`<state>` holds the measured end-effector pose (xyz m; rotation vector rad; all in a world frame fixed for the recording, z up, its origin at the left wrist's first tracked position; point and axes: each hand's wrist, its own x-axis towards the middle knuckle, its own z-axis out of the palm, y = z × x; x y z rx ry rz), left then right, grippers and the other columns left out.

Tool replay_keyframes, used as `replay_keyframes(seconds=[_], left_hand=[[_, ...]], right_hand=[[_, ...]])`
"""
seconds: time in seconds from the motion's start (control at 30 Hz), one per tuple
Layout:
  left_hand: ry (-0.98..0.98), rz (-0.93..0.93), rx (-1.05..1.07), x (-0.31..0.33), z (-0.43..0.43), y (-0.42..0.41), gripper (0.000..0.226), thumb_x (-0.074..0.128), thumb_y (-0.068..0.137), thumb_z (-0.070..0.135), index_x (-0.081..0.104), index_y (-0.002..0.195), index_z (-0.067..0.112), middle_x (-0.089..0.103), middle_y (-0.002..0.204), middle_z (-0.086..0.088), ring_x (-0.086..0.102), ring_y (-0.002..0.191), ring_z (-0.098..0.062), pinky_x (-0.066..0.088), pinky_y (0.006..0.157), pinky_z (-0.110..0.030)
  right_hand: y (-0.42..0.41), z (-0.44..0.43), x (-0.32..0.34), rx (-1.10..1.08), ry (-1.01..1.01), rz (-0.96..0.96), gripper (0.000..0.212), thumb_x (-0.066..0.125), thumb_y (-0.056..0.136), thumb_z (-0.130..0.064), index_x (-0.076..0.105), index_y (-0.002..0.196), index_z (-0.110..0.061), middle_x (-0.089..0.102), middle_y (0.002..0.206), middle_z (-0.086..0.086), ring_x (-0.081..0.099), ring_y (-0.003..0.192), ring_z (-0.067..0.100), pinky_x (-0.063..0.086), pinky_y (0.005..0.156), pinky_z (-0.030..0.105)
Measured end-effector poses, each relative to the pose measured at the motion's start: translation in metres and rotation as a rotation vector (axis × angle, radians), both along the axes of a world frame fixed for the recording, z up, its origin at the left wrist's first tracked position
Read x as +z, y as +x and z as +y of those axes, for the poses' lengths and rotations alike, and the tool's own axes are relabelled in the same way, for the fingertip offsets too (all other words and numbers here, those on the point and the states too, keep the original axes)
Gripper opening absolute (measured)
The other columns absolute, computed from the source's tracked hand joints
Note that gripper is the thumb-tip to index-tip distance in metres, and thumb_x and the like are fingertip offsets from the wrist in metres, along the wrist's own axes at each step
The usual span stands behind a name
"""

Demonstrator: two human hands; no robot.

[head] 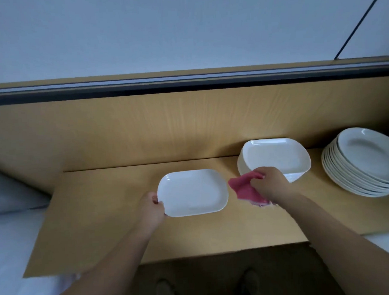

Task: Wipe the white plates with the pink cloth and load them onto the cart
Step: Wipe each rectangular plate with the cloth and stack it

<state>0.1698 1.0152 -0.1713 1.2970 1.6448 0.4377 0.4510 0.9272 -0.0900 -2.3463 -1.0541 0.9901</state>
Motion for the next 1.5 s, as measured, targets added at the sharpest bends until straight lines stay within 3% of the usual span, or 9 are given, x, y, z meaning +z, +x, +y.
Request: replay_keyframes(seconds=[0.43,0.53,0.6,0.7,0.83,0.97,1.2,1.3,1.5], left_hand=[[-0.125,-0.062,-0.035,-0.035,-0.005,-0.001,0.02,0.047,0.089,-0.003,0.052,0.083,0.016,0.061,0.09,-0.007,0.065,0.077,-0.019,0.058,0.061,-0.035],[-0.142,-0.008,-0.083,-0.04,-0.009,-0.002,0.016,0.053,0.087,0.002,0.055,0.082,0.017,0.066,0.083,-0.008,0.069,0.071,-0.023,0.056,0.06,-0.034],[-0.099,0.098,-0.162,-0.044,-0.007,-0.007,0.01,0.058,0.083,0.009,0.058,0.082,0.019,0.069,0.077,-0.005,0.069,0.071,-0.022,0.056,0.069,-0.037],[-0.071,0.156,-0.265,-0.044,-0.001,-0.012,0.01,0.056,0.083,0.013,0.056,0.082,0.023,0.067,0.077,-0.001,0.067,0.076,-0.023,0.055,0.077,-0.04],[-0.063,0.081,-0.401,-0.036,0.005,-0.011,0.041,0.046,0.084,0.006,0.059,0.108,0.037,0.063,0.076,0.01,0.066,0.075,-0.02,0.057,0.076,-0.035],[-0.088,0.038,-0.359,-0.043,0.007,-0.014,0.045,0.046,0.088,0.005,0.062,0.123,0.028,0.067,0.084,-0.009,0.068,0.084,-0.03,0.058,0.079,-0.043],[-0.13,0.029,-0.345,-0.044,0.011,-0.016,0.028,0.049,0.091,-0.001,0.064,0.114,0.005,0.063,0.08,-0.007,0.067,0.08,-0.029,0.059,0.069,-0.027],[-0.1,0.051,-0.403,-0.039,0.011,-0.015,0.026,0.05,0.091,0.001,0.066,0.111,0.005,0.069,0.088,-0.011,0.068,0.084,-0.031,0.058,0.08,-0.042],[-0.114,-0.017,-0.352,-0.03,0.007,-0.013,0.021,0.052,0.082,0.02,0.069,0.095,0.018,0.068,0.078,-0.01,0.061,0.071,-0.021,0.052,0.073,-0.035]], right_hand=[[-0.047,0.031,-0.025,-0.029,0.203,-0.009,0.024,0.044,0.081,-0.003,0.055,0.068,-0.019,0.058,0.054,-0.012,0.055,0.05,0.007,0.037,0.044,0.017],[-0.065,0.03,-0.064,0.331,0.08,-0.188,0.01,0.049,0.085,-0.008,0.057,0.085,-0.013,0.058,0.091,0.0,0.055,0.085,0.024,0.038,0.064,0.027],[-0.076,0.023,-0.104,0.603,-0.147,-0.236,0.043,0.041,0.089,-0.018,0.049,0.129,-0.005,0.042,0.139,0.012,0.04,0.129,0.031,0.038,0.099,0.03],[-0.091,0.011,-0.124,0.743,-0.237,-0.366,0.074,0.02,0.087,-0.042,0.01,0.152,-0.007,0.002,0.159,0.019,-0.001,0.147,0.037,0.014,0.119,0.049],[-0.101,0.015,-0.124,0.667,-0.15,-0.426,0.069,0.029,0.102,-0.037,-0.009,0.153,-0.01,-0.017,0.16,0.013,-0.014,0.147,0.034,-0.002,0.121,0.045],[-0.122,0.023,-0.137,0.611,-0.175,-0.399,0.064,0.021,0.104,-0.034,-0.013,0.151,-0.007,-0.019,0.16,0.009,-0.018,0.146,0.031,-0.016,0.114,0.04],[-0.159,0.043,-0.135,0.633,-0.205,-0.413,0.071,0.026,0.1,-0.03,-0.02,0.149,-0.007,-0.026,0.157,0.01,-0.026,0.144,0.032,-0.015,0.118,0.043],[-0.167,0.045,-0.137,0.723,-0.18,-0.401,0.073,0.028,0.098,-0.03,-0.022,0.149,-0.011,-0.029,0.157,0.007,-0.028,0.143,0.03,-0.017,0.117,0.042],[-0.152,0.039,-0.141,1.004,-0.077,-0.428,0.072,0.024,0.094,-0.024,-0.019,0.151,-0.02,-0.02,0.16,-0.002,-0.028,0.143,0.027,-0.016,0.117,0.044]])
